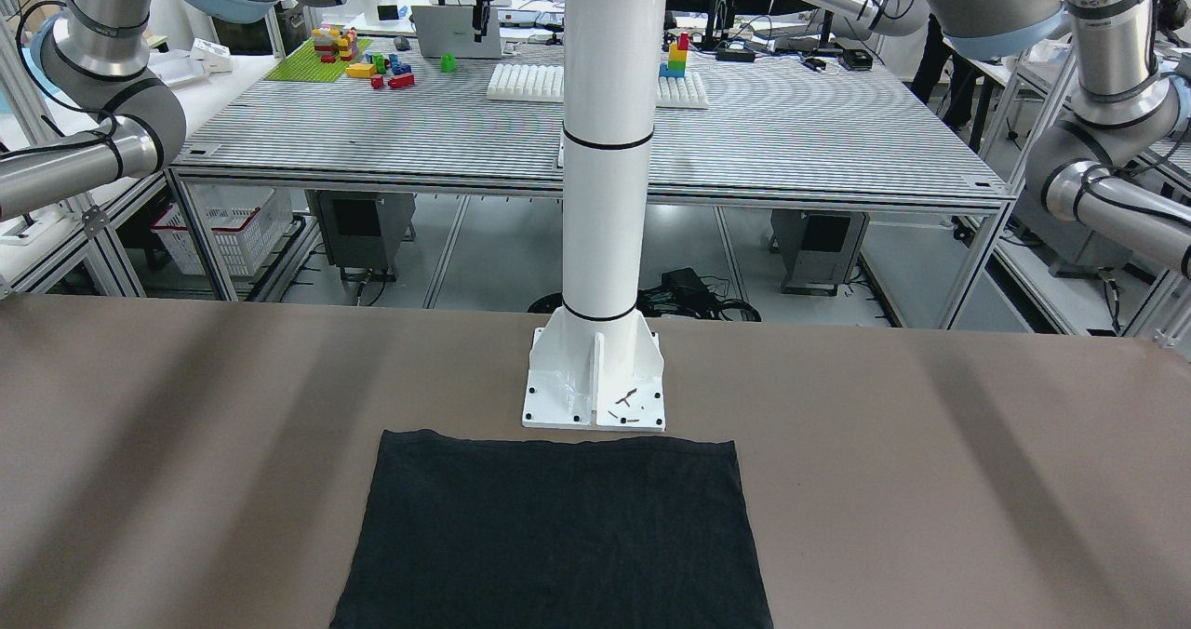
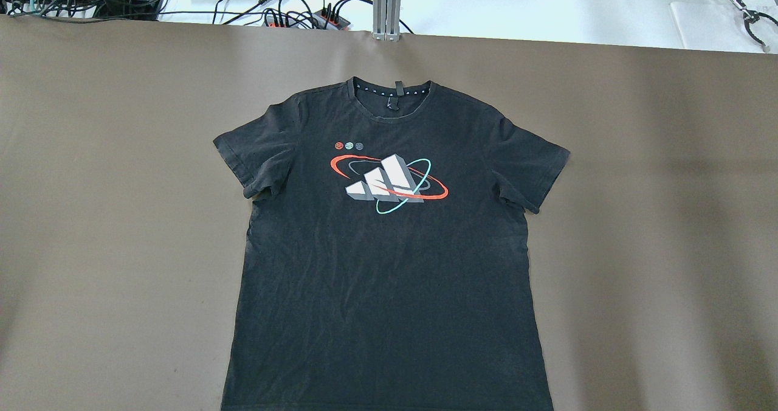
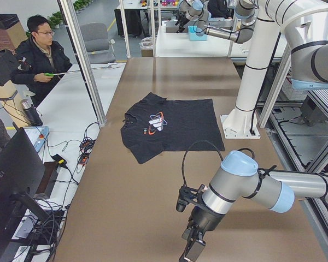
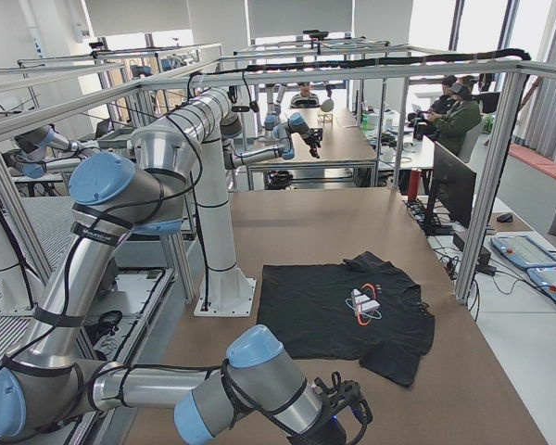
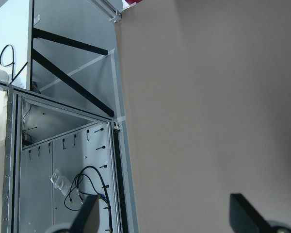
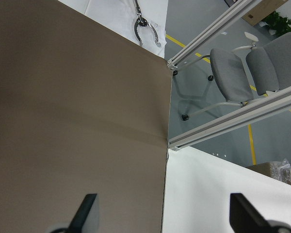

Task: Fold clothes

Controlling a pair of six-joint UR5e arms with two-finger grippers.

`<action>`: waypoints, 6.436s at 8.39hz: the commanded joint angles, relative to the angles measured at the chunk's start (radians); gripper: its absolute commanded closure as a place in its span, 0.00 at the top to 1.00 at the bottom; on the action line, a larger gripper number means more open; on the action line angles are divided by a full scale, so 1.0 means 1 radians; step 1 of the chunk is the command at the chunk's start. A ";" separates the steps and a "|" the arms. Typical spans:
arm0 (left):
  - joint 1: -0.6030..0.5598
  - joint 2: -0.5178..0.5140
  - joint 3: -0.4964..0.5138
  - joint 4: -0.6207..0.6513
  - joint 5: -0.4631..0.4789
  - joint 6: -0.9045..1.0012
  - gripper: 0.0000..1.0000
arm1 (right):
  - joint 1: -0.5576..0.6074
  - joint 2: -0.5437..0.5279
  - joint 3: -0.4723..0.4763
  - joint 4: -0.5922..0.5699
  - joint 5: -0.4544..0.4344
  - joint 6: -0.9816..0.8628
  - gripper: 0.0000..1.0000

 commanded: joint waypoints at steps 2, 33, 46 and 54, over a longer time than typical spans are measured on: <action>0.000 0.015 -0.006 -0.029 -0.003 -0.009 0.94 | -0.003 -0.003 -0.009 -0.017 0.050 0.010 0.95; 0.023 -0.015 0.042 -0.072 -0.121 -0.057 0.94 | -0.899 0.804 -0.723 0.094 -0.046 0.957 0.10; 0.024 -0.034 0.048 -0.092 -0.142 -0.066 0.94 | -1.047 0.965 -0.508 -0.106 -0.207 1.181 0.00; 0.024 -0.048 0.049 -0.092 -0.142 -0.094 0.94 | -1.118 0.944 -0.475 -0.105 -0.299 1.238 0.00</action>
